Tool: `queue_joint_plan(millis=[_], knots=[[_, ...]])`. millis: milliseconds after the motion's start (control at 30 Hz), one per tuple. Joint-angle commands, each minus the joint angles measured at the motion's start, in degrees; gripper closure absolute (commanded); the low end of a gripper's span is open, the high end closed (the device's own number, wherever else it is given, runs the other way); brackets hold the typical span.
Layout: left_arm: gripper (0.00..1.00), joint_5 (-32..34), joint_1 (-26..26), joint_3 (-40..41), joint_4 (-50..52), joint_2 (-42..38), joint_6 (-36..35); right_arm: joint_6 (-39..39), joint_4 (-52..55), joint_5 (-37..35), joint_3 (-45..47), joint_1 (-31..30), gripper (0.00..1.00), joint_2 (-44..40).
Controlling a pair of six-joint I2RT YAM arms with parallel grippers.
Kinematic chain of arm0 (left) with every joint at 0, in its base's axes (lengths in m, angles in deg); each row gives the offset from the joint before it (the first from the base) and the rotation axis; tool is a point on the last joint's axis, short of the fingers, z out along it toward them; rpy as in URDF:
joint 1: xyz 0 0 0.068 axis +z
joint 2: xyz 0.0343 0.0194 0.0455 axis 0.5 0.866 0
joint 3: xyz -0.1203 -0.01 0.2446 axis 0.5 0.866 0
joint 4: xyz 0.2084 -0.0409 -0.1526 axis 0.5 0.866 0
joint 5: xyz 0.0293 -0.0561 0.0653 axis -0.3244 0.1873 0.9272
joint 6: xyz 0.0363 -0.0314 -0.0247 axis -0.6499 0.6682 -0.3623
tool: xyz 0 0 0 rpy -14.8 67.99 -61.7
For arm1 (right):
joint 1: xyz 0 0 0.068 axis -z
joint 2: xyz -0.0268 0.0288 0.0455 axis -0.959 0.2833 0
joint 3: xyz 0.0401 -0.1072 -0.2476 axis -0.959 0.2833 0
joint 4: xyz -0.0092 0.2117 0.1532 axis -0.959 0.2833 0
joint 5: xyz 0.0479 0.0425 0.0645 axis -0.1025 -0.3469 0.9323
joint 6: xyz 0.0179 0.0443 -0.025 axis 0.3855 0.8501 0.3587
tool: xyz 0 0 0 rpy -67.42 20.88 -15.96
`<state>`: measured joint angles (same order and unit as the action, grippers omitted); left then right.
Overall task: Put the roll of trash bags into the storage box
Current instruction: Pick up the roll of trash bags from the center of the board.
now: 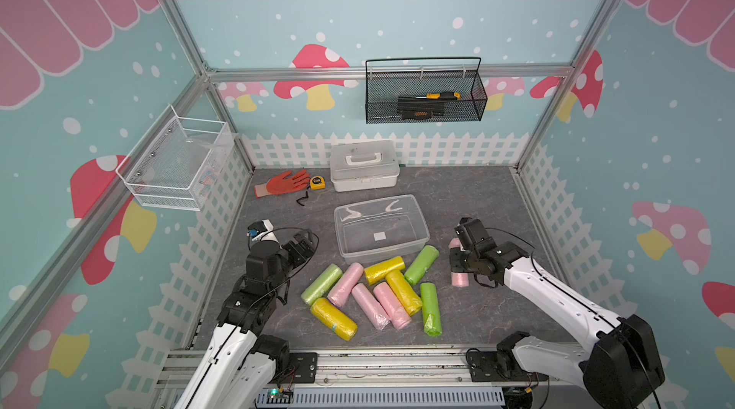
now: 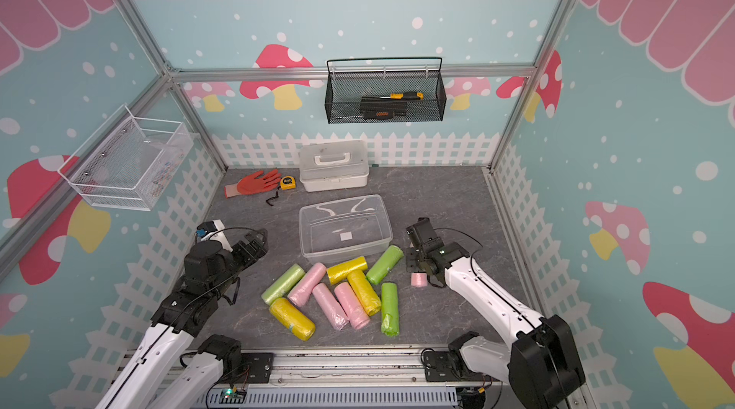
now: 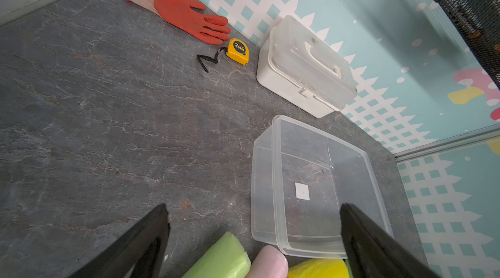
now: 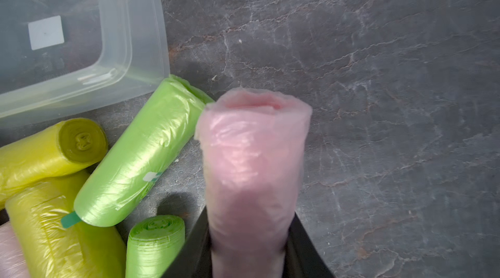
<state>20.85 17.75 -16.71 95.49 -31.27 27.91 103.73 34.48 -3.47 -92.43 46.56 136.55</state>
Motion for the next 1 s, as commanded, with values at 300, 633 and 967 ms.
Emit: queue_joint_plan(millis=[300, 633, 967], knots=[[0.01, -4.9, -0.2, -3.8, 0.8, 8.9, 0.0, -0.5, 3.2, 3.1, -6.0, 0.1, 0.95, -2.7], [0.01, -5.0, -0.2, -5.1, 1.6, 12.7, -0.3, -4.0, 13.5, 18.0, -39.6, 0.0, 0.95, 15.5], [0.01, -5.3, -0.1, -5.3, 1.7, 13.4, -0.4, -9.6, 22.8, 16.0, -63.5, -2.0, 0.99, 36.2]])
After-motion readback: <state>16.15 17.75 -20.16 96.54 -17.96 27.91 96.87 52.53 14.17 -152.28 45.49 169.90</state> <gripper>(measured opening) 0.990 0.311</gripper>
